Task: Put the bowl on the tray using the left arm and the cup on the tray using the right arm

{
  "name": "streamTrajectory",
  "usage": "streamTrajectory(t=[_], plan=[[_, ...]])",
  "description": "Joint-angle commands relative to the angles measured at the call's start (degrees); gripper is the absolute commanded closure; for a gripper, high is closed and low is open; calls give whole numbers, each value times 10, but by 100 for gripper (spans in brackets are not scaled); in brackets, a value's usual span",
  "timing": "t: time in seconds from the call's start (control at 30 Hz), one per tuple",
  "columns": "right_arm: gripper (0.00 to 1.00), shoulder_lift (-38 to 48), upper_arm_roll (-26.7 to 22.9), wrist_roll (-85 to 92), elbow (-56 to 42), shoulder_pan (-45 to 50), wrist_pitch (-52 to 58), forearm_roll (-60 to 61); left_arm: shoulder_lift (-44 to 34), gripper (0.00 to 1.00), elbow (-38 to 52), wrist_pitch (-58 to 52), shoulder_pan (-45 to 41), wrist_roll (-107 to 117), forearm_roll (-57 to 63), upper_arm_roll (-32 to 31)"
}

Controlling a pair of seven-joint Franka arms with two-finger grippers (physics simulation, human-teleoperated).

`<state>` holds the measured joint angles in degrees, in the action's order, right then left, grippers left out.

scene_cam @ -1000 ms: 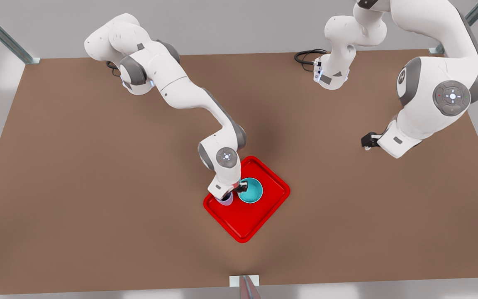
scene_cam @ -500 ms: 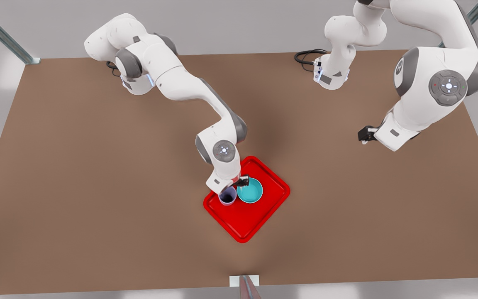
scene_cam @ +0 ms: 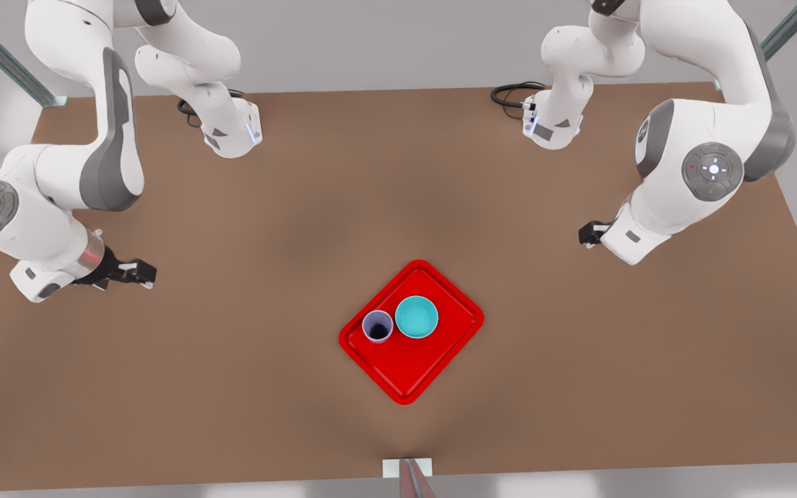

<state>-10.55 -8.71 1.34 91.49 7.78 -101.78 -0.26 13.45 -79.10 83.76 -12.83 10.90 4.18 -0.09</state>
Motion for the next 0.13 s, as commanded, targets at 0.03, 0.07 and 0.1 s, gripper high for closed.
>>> streamTrajectory(t=[0.03, 0.07, 0.1], plan=[[0, 0, 3, -1, 1, 2, 2, 0, 0, 0, 0, 0, 0, 0, 1, 0], [0, 0, 3, -1, 2, 2, 1, 0, 0, 0, 0, 0, -1, 0, 1, 0], [0, 0, 3, -1, 2, 4, 1, 0, 0, 0, 0, 0, -1, 0, 1, 0]])
